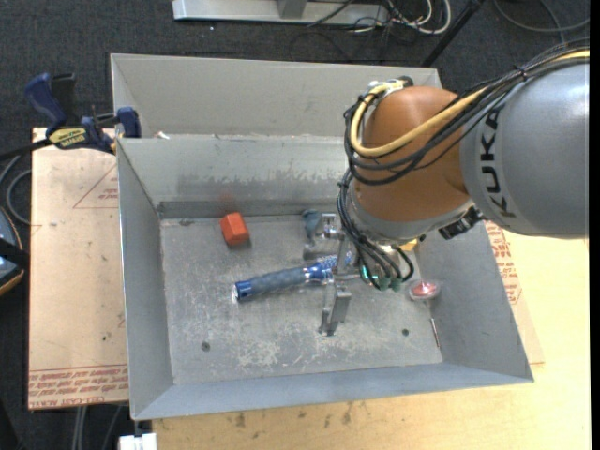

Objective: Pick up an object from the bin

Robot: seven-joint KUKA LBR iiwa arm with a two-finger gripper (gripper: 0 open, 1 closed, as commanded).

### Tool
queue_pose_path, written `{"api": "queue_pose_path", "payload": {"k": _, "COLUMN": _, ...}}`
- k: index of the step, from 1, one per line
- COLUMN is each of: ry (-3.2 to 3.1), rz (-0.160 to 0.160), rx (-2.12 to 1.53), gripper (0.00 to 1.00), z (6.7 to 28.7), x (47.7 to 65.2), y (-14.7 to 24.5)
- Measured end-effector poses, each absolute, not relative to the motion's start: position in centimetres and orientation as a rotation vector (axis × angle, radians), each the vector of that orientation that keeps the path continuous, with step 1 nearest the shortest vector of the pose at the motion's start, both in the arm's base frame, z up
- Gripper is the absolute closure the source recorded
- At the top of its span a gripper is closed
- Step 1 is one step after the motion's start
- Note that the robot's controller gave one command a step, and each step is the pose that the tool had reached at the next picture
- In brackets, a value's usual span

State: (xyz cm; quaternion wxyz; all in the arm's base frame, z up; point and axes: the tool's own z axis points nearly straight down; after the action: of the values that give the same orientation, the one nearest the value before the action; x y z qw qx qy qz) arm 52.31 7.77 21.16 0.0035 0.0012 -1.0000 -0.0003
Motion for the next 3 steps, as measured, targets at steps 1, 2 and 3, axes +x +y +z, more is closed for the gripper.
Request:
{"api": "queue_pose_path", "payload": {"k": 1, "ry": -3.127, "rz": 0.000, "rx": -0.255, "gripper": 0.00, "z": 11.7, "x": 57.2, "y": 6.2}}
{"api": "queue_pose_path", "payload": {"k": 2, "ry": -3.146, "rz": -0.006, "rx": -0.179, "gripper": 0.00, "z": 7.1, "x": 60.8, "y": 4.6}}
{"api": "queue_pose_path", "payload": {"k": 3, "ry": -3.155, "rz": -0.006, "rx": -0.182, "gripper": 1.00, "z": 7.6, "x": 61.1, "y": 4.6}}
